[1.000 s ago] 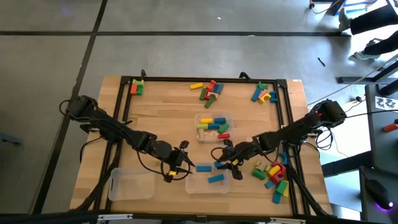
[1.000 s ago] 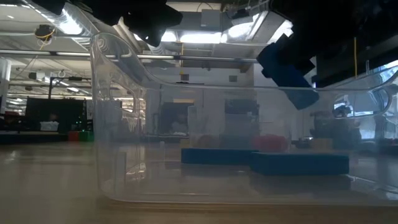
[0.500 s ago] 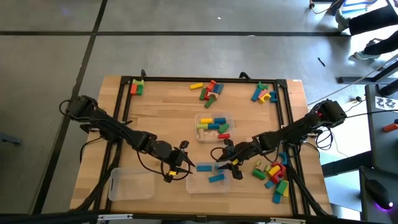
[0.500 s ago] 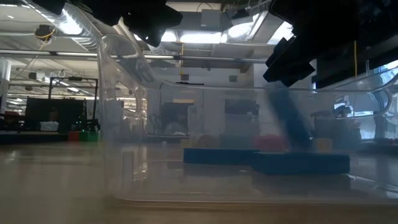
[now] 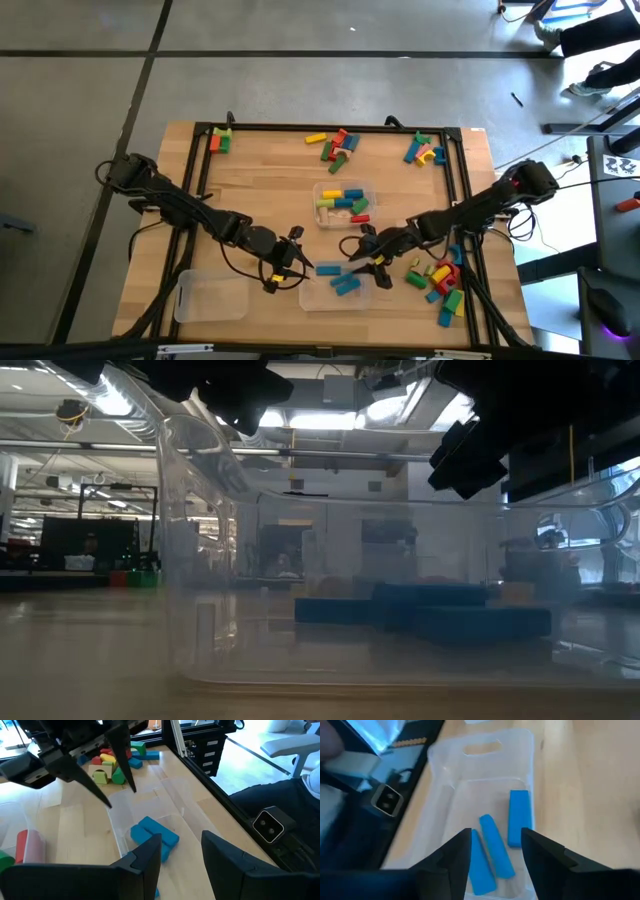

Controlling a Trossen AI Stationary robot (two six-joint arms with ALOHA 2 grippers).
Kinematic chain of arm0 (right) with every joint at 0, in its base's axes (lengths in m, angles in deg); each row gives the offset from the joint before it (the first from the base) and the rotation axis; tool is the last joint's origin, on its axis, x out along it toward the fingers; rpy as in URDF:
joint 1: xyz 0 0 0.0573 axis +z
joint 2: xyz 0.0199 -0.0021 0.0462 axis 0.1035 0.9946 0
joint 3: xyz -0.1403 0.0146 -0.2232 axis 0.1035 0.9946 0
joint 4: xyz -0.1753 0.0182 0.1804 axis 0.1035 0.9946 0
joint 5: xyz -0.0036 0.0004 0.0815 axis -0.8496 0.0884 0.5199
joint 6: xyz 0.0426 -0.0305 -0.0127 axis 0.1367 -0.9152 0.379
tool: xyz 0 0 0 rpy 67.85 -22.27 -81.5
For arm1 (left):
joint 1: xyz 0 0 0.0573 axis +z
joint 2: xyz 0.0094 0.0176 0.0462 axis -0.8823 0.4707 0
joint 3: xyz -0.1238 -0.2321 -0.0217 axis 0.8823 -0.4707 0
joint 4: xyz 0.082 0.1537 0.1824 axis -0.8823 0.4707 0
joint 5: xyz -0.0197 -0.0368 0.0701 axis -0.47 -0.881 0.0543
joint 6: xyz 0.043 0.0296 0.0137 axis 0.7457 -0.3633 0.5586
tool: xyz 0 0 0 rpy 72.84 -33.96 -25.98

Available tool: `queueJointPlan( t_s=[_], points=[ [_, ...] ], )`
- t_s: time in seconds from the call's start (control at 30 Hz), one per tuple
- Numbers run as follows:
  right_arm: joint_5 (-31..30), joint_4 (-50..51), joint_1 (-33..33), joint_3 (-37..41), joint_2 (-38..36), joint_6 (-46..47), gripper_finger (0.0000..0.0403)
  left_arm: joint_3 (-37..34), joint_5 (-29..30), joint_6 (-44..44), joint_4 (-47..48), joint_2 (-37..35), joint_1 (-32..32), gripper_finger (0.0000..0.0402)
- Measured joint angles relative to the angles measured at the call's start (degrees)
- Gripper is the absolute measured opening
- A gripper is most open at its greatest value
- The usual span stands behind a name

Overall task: Sort blocks by size
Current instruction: Put the green cylindrical block into the top transparent bin

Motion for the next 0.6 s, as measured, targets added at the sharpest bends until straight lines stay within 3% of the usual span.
queueJointPlan(
  t_s=[0.37, 0.6],
  points=[
    [3.67, 6.99, 0.54, 0.00, -8.30, 7.24, 0.0154, -0.01, -0.02, -0.02, 0.30, 0.00, -0.01, 0.0135],
    [-1.19, 12.04, 5.24, -0.01, -13.53, 10.87, 0.0153, 0.00, -0.02, -0.01, 0.21, 0.00, -0.01, 0.0135]
  ],
)
